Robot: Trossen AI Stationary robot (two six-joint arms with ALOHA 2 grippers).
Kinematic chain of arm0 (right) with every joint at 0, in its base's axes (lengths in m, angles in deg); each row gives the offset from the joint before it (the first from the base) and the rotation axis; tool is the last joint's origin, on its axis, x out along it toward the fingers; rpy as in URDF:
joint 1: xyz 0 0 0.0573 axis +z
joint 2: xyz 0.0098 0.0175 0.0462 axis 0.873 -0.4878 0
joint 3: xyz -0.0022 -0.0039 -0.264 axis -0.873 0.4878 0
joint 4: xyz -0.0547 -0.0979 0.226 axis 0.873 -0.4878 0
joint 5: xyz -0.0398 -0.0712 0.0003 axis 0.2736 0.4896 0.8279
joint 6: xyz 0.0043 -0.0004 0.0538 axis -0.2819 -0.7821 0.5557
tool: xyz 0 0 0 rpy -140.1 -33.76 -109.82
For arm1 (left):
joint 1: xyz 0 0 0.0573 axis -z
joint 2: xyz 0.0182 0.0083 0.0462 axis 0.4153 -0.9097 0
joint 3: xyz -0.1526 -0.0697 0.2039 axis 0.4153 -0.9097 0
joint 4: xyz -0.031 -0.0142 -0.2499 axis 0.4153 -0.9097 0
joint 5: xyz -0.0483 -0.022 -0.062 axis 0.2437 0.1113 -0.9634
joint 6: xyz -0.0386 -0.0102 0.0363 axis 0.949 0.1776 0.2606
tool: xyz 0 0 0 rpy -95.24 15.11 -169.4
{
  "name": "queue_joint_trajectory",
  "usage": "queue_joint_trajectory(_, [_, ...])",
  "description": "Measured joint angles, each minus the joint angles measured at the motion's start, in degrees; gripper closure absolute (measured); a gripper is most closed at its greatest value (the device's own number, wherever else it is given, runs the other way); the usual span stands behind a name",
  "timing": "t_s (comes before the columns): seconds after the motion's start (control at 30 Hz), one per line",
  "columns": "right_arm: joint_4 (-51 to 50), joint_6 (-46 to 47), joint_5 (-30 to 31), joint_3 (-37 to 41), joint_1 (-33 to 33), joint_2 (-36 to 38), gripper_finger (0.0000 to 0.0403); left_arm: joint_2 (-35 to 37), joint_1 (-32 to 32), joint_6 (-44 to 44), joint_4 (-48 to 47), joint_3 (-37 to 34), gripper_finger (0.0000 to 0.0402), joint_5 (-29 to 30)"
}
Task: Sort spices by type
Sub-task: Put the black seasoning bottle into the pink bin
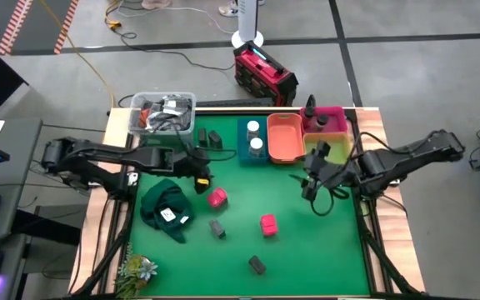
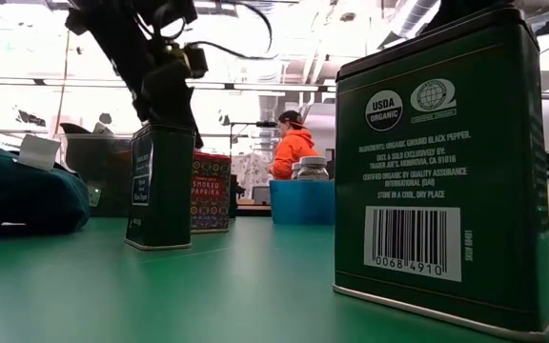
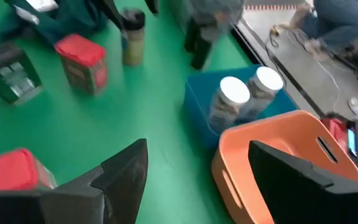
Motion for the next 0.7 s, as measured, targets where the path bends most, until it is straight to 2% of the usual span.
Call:
queue_joint_trajectory(0.3, [4.1,-0.5,3.1,1.1,2.4,0.0,0.0097,-4.9,0.0,0.1,-2.4,0.0,0.0055,-0.5])
queue_joint_trajectory(0.4, [4.8,-0.6,3.1,1.2,2.4,0.0,0.0097,-5.0,0.0,0.1,-3.1,0.0,0.0069,-1.3])
queue_joint_trajectory(0.53, [4.9,-0.6,3.2,1.2,2.4,0.0,0.0097,-5.0,0.0,-0.3,-3.0,0.0,0.0114,-1.3])
queue_joint_trajectory(0.7, [5.2,-0.6,3.2,1.2,2.3,0.0,0.0097,-5.0,0.0,-1.1,-2.5,0.0,0.0202,-0.9])
